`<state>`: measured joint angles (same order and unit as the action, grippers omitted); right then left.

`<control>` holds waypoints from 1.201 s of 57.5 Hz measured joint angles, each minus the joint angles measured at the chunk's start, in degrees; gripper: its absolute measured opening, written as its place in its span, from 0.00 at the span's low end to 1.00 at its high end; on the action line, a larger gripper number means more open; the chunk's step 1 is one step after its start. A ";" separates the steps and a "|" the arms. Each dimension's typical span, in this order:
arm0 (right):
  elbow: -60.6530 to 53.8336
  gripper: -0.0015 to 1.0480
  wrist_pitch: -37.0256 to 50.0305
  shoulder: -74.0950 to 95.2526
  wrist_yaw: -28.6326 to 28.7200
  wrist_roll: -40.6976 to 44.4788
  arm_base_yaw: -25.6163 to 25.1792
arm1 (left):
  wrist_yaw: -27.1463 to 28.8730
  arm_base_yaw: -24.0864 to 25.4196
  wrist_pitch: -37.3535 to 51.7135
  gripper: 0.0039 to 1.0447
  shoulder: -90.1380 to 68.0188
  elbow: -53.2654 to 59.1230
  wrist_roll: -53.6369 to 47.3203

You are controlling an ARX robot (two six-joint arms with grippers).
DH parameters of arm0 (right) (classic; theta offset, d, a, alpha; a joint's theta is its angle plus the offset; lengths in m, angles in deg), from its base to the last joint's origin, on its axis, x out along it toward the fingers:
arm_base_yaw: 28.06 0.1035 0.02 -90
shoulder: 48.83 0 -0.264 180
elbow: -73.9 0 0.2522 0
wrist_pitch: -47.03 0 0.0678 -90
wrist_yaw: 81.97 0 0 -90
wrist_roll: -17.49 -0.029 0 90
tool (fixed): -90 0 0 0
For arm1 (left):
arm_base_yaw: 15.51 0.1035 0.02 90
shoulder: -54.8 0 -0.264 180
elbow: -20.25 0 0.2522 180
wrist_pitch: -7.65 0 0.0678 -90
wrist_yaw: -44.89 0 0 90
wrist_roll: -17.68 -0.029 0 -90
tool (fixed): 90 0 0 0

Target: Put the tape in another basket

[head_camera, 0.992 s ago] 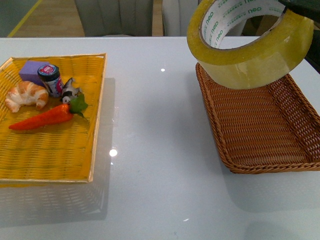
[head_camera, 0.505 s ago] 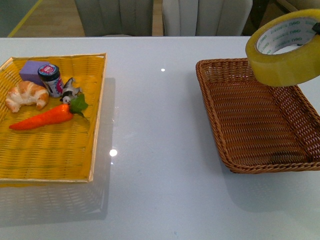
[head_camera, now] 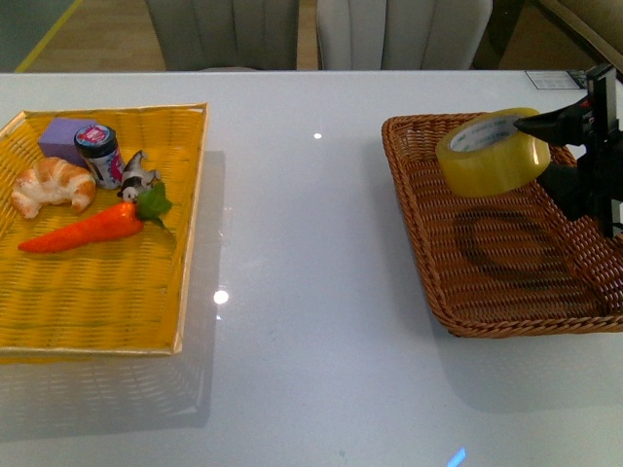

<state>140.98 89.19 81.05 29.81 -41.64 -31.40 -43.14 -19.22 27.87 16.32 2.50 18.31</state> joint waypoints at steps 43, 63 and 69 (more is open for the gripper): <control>-12.92 0.91 -0.46 -10.84 -2.10 1.09 -6.10 | -1.99 3.45 -15.37 0.01 19.91 3.19 -0.09; -37.53 0.83 -5.14 -48.41 -10.19 28.26 -7.87 | -1.97 3.45 -21.94 0.01 26.47 3.19 -0.09; -44.85 0.66 3.63 -59.78 -12.24 45.05 -6.51 | -1.97 3.45 -23.30 0.01 27.80 3.19 -0.09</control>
<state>96.13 92.82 21.27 17.57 3.40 -37.91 -45.10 -15.77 4.57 44.12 5.69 18.22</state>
